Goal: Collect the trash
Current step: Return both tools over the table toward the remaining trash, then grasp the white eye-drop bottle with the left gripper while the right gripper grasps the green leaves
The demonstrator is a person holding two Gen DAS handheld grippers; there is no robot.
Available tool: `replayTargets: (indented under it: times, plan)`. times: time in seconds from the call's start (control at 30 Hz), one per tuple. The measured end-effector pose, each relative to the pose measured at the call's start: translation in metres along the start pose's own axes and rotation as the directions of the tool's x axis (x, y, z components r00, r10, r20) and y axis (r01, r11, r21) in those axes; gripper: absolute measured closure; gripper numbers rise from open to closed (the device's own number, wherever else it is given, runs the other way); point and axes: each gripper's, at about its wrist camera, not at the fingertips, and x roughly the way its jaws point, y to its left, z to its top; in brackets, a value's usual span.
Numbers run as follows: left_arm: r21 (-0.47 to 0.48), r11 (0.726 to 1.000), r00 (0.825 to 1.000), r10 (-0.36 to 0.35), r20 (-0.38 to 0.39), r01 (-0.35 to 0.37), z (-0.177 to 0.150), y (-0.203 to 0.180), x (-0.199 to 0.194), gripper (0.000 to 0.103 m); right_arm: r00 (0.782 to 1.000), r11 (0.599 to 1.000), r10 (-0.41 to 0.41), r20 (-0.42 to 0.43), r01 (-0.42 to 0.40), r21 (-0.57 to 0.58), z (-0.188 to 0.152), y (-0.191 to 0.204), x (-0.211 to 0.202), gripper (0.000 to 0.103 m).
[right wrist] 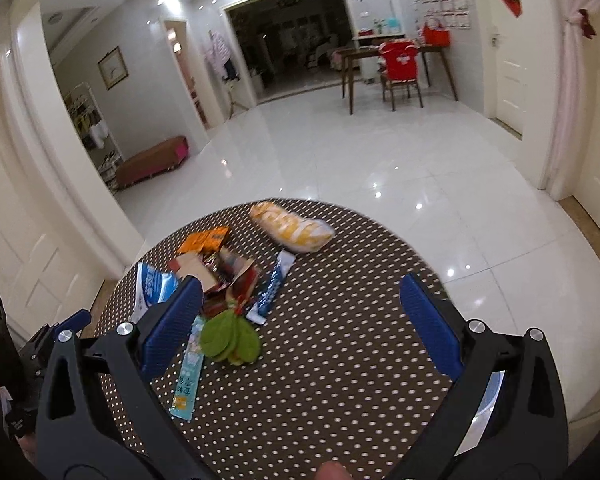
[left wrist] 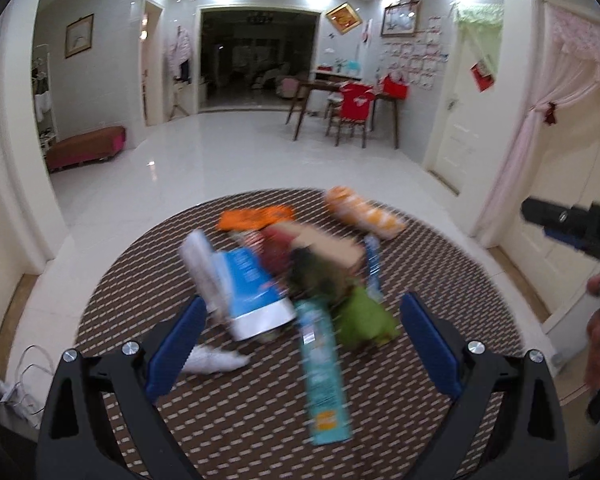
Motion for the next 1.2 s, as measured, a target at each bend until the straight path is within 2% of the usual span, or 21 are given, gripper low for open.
replayTargets:
  times: [0.13,0.23,0.37,0.63,0.7,0.77,0.8,0.87,0.93,1.2]
  plan:
    - [-0.023,0.998,0.997,0.063,-0.041,-0.064,-0.017,0.030,0.008,0.007,0.999,1.000,0.014,-0.045,-0.015,-0.017,-0.010,0.012,0.019,0.006]
    - [-0.041,0.996,0.994,0.082,-0.075,-0.085,-0.027,0.050,0.020,0.007,0.997,0.999,0.018,-0.074,-0.020,-0.026,-0.016,0.017,0.029,0.006]
    - [-0.010,0.995,0.988,0.098,-0.121,-0.100,-0.034,0.066,0.039,0.008,0.993,0.999,0.022,-0.114,-0.026,-0.041,-0.023,0.023,0.045,0.006]
    - [0.044,0.998,0.981,0.062,-0.184,-0.055,-0.035,0.079,0.072,0.008,0.981,0.998,0.022,-0.192,-0.033,-0.052,-0.034,0.027,0.075,0.006]
    - [0.035,0.999,0.977,0.034,-0.210,-0.027,-0.037,0.082,0.080,0.019,0.979,0.998,0.020,-0.204,-0.033,-0.058,-0.035,0.028,0.080,0.006]
    - [0.014,1.000,0.971,-0.004,-0.237,0.007,-0.038,0.083,0.087,0.038,0.975,0.998,0.024,-0.219,-0.037,-0.059,-0.037,0.028,0.087,0.006]
    - [0.025,1.000,0.974,0.001,-0.228,0.005,-0.039,0.082,0.087,0.042,0.973,0.997,0.026,-0.228,-0.040,-0.059,-0.038,0.029,0.090,0.006]
    - [0.048,0.999,0.973,0.005,-0.229,0.006,-0.040,0.080,0.088,0.060,0.969,0.997,0.031,-0.245,-0.048,-0.064,-0.041,0.031,0.096,0.006]
    - [0.032,0.999,0.972,-0.014,-0.234,0.022,-0.039,0.081,0.089,0.066,0.964,0.996,0.040,-0.262,-0.060,-0.069,-0.044,0.034,0.103,0.006]
    - [-0.014,1.000,0.972,-0.023,-0.234,0.020,-0.041,0.086,0.086,0.066,0.936,0.986,0.090,-0.339,-0.132,-0.102,-0.056,0.054,0.141,0.006]
